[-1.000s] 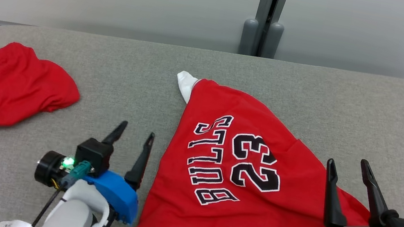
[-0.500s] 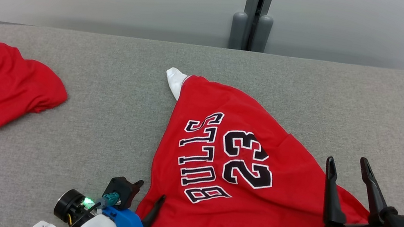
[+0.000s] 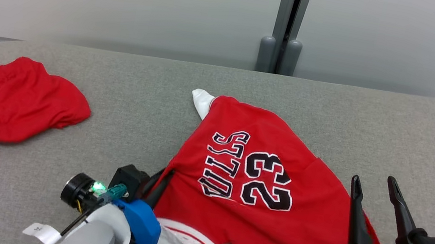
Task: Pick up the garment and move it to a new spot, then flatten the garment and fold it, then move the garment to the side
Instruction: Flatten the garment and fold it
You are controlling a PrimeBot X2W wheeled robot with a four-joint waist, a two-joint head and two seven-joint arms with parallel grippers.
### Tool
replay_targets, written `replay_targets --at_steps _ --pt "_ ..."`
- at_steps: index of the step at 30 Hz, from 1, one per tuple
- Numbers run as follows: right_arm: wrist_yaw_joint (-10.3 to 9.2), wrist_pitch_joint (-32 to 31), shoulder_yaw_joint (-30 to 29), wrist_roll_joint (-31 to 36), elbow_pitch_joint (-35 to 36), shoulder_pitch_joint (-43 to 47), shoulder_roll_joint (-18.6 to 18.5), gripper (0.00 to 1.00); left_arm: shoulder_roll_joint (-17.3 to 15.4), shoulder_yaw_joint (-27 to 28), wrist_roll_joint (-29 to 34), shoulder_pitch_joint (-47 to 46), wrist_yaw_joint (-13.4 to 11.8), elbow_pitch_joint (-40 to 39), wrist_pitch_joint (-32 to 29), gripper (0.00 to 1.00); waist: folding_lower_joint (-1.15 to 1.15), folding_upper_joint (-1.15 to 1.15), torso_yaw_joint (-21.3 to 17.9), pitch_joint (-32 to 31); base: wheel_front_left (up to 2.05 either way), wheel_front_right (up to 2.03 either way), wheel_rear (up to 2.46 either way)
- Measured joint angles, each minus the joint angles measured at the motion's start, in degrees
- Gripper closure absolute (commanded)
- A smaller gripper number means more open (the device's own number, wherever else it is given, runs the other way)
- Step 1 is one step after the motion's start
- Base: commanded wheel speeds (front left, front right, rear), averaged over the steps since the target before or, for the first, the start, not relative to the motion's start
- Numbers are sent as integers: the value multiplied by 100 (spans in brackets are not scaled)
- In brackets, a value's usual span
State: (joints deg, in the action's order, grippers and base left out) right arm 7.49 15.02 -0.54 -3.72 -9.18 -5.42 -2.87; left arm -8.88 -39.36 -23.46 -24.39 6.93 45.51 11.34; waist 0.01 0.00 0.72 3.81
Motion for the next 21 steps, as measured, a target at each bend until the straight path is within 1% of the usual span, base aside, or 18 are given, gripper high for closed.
replay_targets --at_steps 2,6,11,21 --pt "0 0 -7 -23 4 6 -1 0 -40 27 45 -113 -89 -145 88 100 0 0 44 -40 0 0 0" --pt "0 1 -21 -57 18 27 0 0 -163 70 92 -225 -187 -497 138 100 0 0 108 -66 0 0 0" --pt "0 1 -10 -99 16 35 0 0 -257 59 91 -218 -237 -847 53 100 0 0 139 -47 0 0 0" --pt "0 1 -3 -147 9 -26 0 0 -493 194 14 -146 -414 -1160 45 100 0 0 -58 197 0 0 0"
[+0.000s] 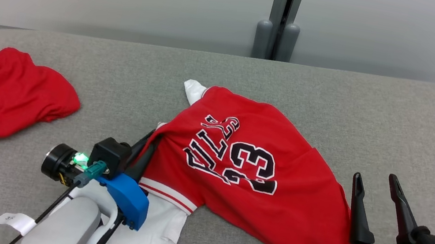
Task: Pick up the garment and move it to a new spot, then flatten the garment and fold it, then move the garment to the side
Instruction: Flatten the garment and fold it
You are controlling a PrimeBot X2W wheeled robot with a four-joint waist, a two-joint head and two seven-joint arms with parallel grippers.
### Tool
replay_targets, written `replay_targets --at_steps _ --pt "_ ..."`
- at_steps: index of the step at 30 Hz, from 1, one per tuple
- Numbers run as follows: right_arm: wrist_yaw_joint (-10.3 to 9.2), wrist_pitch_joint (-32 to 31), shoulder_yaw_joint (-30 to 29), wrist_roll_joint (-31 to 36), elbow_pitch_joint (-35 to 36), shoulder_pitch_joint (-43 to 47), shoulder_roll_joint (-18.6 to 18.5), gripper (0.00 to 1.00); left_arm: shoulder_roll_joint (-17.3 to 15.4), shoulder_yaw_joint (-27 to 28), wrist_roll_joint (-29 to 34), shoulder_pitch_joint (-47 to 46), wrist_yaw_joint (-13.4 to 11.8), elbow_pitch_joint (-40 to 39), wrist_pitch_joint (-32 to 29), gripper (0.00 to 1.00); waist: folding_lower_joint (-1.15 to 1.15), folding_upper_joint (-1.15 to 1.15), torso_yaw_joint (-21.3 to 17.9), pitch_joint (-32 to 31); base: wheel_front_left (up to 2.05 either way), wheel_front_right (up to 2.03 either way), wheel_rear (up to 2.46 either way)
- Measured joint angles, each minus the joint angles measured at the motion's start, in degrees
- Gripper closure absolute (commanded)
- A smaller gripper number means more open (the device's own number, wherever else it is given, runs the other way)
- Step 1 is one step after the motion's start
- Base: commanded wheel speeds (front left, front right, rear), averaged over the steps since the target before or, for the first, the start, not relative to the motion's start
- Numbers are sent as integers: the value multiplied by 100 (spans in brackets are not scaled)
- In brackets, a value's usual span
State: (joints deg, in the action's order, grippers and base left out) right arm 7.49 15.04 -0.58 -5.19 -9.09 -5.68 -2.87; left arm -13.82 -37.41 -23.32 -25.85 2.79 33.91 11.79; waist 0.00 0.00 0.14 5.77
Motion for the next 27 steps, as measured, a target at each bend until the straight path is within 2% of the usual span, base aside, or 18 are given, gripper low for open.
replay_targets --at_steps 3,4,5,13,17,22,27 --pt "0 0 -19 8 3 -34 0 0 -47 109 -32 -58 -78 38 78 100 0 0 -84 129 0 0 0" --pt "0 0 -29 16 -1 -58 0 0 -58 147 -30 -81 -130 65 115 35 0 0 -116 174 0 0 0" --pt "0 0 -38 19 -2 -88 0 0 -65 178 -22 -122 -158 92 160 0 0 0 -140 213 0 0 0" --pt "0 0 -91 36 -43 -125 0 0 11 461 21 -200 -250 419 310 0 -1 0 -243 350 0 0 0" --pt "0 0 -159 36 -57 -125 0 0 91 864 179 -79 -314 -205 321 0 -1 0 -197 315 0 0 0" --pt "0 0 -169 35 -78 -123 1 0 118 1435 448 499 -397 -882 323 0 -1 0 -76 216 0 0 0" --pt "0 0 -181 16 -121 -89 1 0 187 2348 778 1316 -486 -1633 327 0 -1 0 72 -2 0 0 0"
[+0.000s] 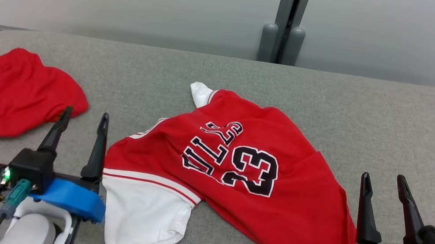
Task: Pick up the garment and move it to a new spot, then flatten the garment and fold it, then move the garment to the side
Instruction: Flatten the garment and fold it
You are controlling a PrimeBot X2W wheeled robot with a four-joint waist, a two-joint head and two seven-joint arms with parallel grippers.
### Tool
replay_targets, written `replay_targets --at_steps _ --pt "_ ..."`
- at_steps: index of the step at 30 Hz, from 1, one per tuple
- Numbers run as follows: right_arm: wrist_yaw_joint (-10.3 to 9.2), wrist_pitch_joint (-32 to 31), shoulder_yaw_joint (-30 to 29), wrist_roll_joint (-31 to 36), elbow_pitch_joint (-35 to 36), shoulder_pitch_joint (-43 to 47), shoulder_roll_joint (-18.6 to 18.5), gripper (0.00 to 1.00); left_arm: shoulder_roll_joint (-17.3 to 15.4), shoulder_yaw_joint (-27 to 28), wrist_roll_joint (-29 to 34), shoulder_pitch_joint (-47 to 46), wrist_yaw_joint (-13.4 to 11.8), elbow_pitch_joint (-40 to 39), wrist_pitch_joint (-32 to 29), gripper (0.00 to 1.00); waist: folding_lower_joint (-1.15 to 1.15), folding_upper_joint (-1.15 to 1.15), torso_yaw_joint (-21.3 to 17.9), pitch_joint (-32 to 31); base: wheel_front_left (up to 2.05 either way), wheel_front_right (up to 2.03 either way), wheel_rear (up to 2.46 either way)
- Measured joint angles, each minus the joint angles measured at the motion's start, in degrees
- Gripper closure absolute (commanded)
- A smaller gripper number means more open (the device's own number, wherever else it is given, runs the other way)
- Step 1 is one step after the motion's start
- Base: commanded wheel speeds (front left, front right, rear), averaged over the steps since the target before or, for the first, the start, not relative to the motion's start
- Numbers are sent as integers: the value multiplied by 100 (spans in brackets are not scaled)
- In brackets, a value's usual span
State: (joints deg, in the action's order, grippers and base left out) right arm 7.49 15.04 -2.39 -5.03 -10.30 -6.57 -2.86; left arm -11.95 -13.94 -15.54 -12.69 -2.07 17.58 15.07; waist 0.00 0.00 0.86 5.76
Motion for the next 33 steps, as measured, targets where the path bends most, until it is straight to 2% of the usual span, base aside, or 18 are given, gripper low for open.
replay_targets --at_steps 9,16,22,27,33 --pt "0 0 -93 7 -62 242 0 0 131 757 297 897 8 -564 -1 0 0 0 150 -316 0 0 0" --pt "0 0 -181 44 -179 438 1 0 296 1002 505 1357 110 -725 -1 0 1 0 265 -481 0 0 0" --pt "0 0 -252 131 -394 431 0 0 398 1123 639 1400 211 -723 -1 0 1 0 315 -524 0 0 0" --pt "0 -263 -200 442 -493 -185 -3 0 488 1163 721 1361 307 -761 -1 0 1 0 351 -455 0 0 0" --pt "0 -1088 78 662 -909 -1272 -230 0 576 1221 805 1228 400 -810 -1 0 0 0 420 -291 0 0 0"
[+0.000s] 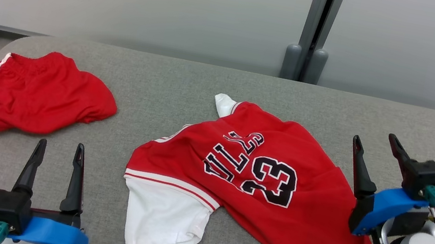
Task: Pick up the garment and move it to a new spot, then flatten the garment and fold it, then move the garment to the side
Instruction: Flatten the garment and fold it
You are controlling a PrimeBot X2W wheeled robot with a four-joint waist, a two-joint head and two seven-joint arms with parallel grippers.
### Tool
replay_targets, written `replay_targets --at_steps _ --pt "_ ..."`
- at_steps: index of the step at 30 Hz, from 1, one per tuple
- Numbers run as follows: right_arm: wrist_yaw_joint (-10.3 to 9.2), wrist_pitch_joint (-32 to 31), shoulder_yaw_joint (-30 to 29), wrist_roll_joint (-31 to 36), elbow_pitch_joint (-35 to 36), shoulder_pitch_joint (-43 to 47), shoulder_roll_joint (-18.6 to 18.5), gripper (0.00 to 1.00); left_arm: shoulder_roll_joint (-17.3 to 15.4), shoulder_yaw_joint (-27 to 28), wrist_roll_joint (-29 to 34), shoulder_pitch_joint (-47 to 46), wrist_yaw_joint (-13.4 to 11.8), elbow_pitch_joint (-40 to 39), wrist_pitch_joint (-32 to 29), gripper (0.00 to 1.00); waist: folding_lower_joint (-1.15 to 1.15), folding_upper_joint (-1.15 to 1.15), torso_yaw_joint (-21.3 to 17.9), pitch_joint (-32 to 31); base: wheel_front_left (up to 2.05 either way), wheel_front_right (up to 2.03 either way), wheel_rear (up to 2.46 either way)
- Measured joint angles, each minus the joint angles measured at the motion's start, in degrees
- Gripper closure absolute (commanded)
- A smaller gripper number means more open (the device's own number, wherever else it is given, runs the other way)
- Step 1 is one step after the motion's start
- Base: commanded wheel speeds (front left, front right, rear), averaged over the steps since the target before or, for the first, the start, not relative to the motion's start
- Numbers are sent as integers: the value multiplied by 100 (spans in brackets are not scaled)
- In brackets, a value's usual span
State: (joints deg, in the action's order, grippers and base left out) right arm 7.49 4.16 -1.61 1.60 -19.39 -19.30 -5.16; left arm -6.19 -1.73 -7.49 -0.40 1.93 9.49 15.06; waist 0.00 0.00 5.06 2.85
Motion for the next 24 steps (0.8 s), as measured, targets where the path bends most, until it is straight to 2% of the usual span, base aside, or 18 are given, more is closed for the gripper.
replay_targets --at_steps 8,15,21,22,23,24 --pt "0 -728 293 36 -1239 -695 -336 0 121 27 54 -235 115 45 0 0 0 0 189 269 0 0 0" --pt "0 -989 334 -30 -2382 -707 -555 0 194 67 104 -328 199 90 0 0 0 0 309 402 0 0 0" --pt "0 -1139 572 -167 -2982 -699 -588 0 233 113 148 -328 225 123 1 0 0 0 292 384 0 0 0" --pt "0 -1160 633 -219 -3025 -711 -586 15 241 112 155 -328 244 131 0 0 0 0 290 378 0 0 0" --pt "-3 -1158 675 -298 -3061 -723 -581 68 245 112 160 -328 258 138 0 0 0 0 291 375 0 0 0" --pt "-3 -1137 716 -334 -3083 -733 -586 100 247 112 162 -328 264 145 0 0 0 0 293 377 0 0 0"
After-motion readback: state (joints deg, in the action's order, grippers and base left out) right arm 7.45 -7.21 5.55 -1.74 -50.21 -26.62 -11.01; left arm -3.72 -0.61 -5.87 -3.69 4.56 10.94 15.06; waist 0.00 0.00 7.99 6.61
